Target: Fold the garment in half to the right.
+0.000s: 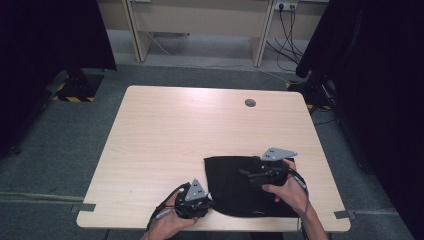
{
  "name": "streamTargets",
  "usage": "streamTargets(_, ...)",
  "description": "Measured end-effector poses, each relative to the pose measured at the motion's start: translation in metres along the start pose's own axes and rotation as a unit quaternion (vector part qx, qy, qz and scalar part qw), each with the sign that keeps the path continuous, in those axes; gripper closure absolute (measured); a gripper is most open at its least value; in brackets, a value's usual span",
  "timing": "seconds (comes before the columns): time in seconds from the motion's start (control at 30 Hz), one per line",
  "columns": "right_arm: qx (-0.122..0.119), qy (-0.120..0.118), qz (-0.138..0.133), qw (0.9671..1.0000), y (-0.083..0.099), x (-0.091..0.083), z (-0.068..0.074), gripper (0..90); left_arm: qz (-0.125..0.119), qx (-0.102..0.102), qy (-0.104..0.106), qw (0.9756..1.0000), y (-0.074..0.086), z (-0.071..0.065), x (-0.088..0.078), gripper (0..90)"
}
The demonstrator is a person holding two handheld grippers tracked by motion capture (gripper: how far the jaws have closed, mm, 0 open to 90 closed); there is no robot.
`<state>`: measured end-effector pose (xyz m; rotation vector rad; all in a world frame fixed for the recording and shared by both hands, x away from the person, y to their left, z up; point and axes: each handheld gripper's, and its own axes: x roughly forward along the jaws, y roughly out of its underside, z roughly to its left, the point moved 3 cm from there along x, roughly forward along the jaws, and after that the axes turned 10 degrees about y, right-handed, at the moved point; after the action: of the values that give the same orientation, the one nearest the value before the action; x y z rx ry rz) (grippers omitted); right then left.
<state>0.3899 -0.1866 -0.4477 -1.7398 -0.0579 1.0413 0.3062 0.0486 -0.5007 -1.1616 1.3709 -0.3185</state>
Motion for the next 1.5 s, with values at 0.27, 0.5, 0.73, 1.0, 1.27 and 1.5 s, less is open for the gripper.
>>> streamTargets(0.27,-0.018,-0.021,0.005,0.9996,-0.02,0.026,0.015,29.1,0.0,0.001,0.0,1.0,0.0,0.0,0.0,71.6)
streamTargets(0.5,-0.033,-0.037,0.025,0.9985,-0.034,0.053,0.025,30.1,0.0,0.0,0.003,1.0,0.0,0.001,0.0,71.6)
streamTargets(0.73,-0.037,-0.051,0.043,0.9971,-0.046,0.082,0.034,30.3,0.002,-0.004,0.009,1.0,0.0,0.001,0.0,71.6)
streamTargets(1.0,-0.051,-0.055,0.066,0.995,-0.05,0.107,0.043,31.7,0.001,-0.001,0.012,0.9999,0.0,0.002,0.0,71.7)
streamTargets(1.27,-0.073,-0.067,0.091,0.991,-0.049,0.124,0.05,56.5,0.001,0.002,0.005,1.0,-0.001,0.005,-0.001,71.7)
streamTargets(1.5,-0.074,-0.074,0.083,0.9911,-0.05,0.12,0.046,78.6,-0.001,0.019,0.007,0.9998,-0.002,0.004,0.0,74.4)
